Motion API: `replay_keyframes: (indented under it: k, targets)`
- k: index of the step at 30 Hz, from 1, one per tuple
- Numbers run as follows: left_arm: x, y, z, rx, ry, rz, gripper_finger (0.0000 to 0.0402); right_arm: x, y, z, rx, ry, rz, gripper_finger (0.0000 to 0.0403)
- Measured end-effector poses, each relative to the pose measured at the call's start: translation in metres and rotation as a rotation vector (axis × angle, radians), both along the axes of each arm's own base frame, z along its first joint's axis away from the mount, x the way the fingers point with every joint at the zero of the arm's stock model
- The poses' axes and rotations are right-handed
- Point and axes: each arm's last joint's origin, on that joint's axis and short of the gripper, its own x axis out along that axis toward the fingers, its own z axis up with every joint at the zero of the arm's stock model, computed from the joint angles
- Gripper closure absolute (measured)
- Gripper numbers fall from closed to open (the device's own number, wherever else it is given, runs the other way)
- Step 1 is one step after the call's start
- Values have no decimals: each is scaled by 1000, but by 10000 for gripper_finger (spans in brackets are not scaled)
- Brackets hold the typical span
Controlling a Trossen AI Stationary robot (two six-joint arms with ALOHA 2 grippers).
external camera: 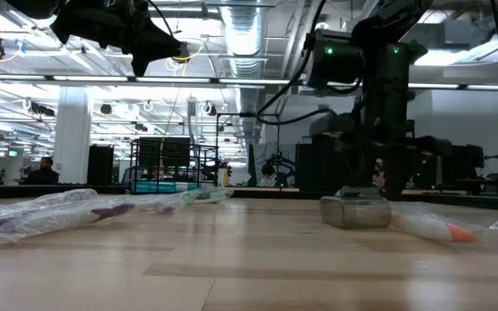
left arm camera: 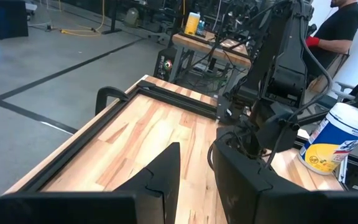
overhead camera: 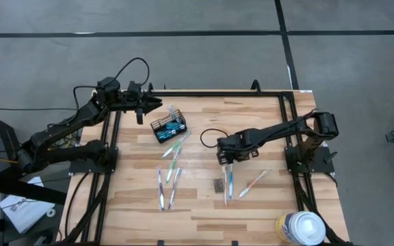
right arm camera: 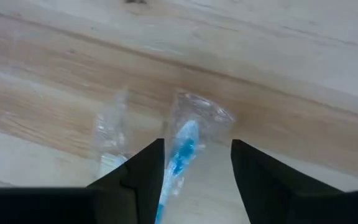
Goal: Pick & Place toothbrushing station
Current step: Put the blue toothbrush into the black organizer
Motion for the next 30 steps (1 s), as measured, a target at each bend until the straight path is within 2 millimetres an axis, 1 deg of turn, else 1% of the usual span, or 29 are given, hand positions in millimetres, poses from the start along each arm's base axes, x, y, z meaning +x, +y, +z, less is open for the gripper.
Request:
replay_keyframes:
  k: [2, 4, 6, 8, 12, 13, 18, 22, 24, 26, 28, 30]
  targets:
    - [0, 0, 0, -1, 0, 0, 312, -1, 0, -2, 2, 19, -14, 235]
    - [0, 0, -1, -5, 5, -2, 312, 0, 0, -1, 2, 3, -17, 245]
    - [0, 0, -2, -13, 12, -3, 312, -1, 0, -1, 0, 9, -18, 262]
    - [0, -1, -3, -21, 23, -4, 312, -1, -1, -1, -5, 11, -20, 290]
    - [-1, -1, -4, -26, 32, -5, 312, -2, -1, -1, -14, 19, -11, 379]
    - [-1, -1, -4, -26, 32, -5, 312, -1, -2, -1, -23, 18, -3, 390]
    - [-1, -1, -4, -24, 32, -5, 312, -2, -6, -1, -38, 25, 15, 400]
    - [-1, -1, -4, -23, 32, -5, 312, -4, -17, 5, -49, 11, 38, 402]
    - [-1, -1, -4, -23, 32, -5, 312, -6, -26, 13, -75, -18, 47, 402]
    - [-1, -1, -4, -22, 31, -5, 312, -7, -36, 25, -117, -85, 49, 402]
    - [-1, -1, -4, -21, 30, -5, 312, -6, -47, 40, -174, -185, 41, 402]
    - [-1, -1, -3, -17, 28, -5, 312, -2, -56, 59, -283, -338, 57, 402]
